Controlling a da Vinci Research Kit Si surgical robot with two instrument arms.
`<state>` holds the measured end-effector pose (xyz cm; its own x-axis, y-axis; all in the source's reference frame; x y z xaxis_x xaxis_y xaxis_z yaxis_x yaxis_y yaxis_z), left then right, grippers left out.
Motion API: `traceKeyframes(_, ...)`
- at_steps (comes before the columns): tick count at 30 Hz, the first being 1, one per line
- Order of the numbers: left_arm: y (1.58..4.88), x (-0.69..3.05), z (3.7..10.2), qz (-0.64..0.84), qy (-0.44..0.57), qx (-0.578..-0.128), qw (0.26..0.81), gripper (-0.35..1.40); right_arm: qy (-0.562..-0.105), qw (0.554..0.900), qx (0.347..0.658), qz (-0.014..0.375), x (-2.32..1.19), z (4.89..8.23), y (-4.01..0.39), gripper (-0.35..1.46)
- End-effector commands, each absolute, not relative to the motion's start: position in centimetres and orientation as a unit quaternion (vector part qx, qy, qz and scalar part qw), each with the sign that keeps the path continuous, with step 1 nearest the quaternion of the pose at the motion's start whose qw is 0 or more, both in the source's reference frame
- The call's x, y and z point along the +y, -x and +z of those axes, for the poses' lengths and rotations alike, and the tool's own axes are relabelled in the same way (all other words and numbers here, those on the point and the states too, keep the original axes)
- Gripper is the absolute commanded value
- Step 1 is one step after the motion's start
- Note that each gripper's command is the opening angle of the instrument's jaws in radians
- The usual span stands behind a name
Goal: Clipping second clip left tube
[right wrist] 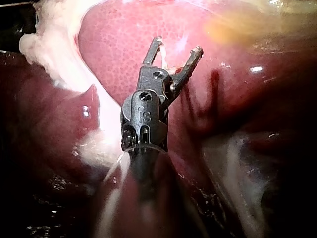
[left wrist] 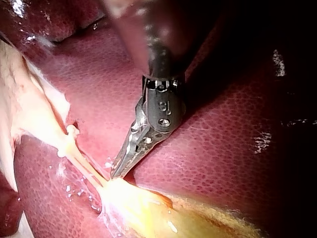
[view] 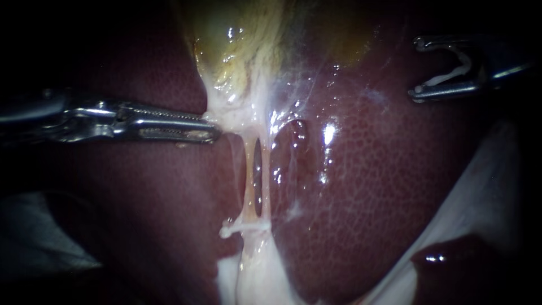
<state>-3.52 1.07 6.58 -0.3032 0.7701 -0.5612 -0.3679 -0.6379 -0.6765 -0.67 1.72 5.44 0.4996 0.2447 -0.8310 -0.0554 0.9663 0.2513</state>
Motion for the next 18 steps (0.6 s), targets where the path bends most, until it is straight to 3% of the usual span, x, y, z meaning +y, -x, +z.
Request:
traceKeyframes(1,3.49,1.07,6.56,0.777,0.463,-0.218,0.365,-0.35,-0.096,0.861,0.493,0.087,1.71,5.45,0.67,0.5)
traceKeyframes(18,2.98,1.29,5.72,0.761,0.479,-0.217,0.381,-0.35,-0.102,0.858,0.497,0.085,1.69,5.41,0.62,0.5)
